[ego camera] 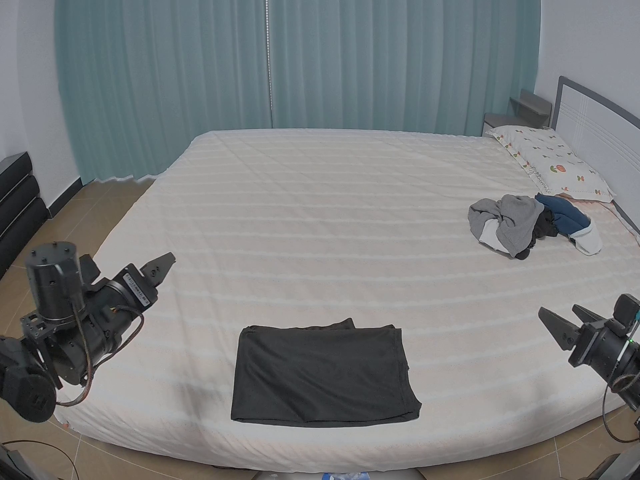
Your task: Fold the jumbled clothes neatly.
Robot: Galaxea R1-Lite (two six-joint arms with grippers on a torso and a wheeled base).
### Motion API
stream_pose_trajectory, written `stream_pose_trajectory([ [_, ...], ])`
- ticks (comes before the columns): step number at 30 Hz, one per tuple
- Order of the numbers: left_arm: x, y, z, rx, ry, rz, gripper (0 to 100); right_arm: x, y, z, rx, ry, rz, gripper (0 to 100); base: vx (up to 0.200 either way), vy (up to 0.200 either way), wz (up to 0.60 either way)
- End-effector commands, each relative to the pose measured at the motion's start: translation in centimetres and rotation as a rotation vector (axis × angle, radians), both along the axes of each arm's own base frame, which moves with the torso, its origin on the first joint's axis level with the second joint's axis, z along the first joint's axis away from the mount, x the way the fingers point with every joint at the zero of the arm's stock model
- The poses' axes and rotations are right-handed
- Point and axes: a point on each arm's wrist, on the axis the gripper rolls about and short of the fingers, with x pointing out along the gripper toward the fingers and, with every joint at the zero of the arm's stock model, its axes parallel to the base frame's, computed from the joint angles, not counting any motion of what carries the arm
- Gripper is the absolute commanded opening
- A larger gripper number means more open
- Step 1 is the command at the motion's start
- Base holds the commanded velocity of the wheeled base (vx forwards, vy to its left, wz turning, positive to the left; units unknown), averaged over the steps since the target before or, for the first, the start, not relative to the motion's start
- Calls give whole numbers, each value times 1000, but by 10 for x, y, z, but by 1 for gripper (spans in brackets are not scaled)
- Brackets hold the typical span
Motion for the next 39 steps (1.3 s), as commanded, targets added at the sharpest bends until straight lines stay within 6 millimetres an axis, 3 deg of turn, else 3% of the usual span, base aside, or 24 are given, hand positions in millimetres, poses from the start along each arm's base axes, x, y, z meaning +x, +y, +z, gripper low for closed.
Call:
stream_pose_trajectory([
  [1, -56, 19, 21, 54, -116, 44, 100, -58, -14, 12, -76, -134, -22, 100, 0, 0, 0],
  [8, -85, 30, 22, 131, -172, 94, 100, -89, -19, 14, -108, -158, -24, 100, 0, 0, 0],
  [22, -171, 62, 11, 297, -159, 211, 100, -132, -26, -12, -278, -72, -82, 100, 0, 0, 0],
  [27, -198, 71, 3, 386, -165, 310, 100, -156, -29, 12, -329, -163, -57, 100, 0, 0, 0],
  [39, -236, 74, -25, 532, -168, 380, 100, -172, -30, 4, -356, -161, -181, 100, 0, 0, 0],
])
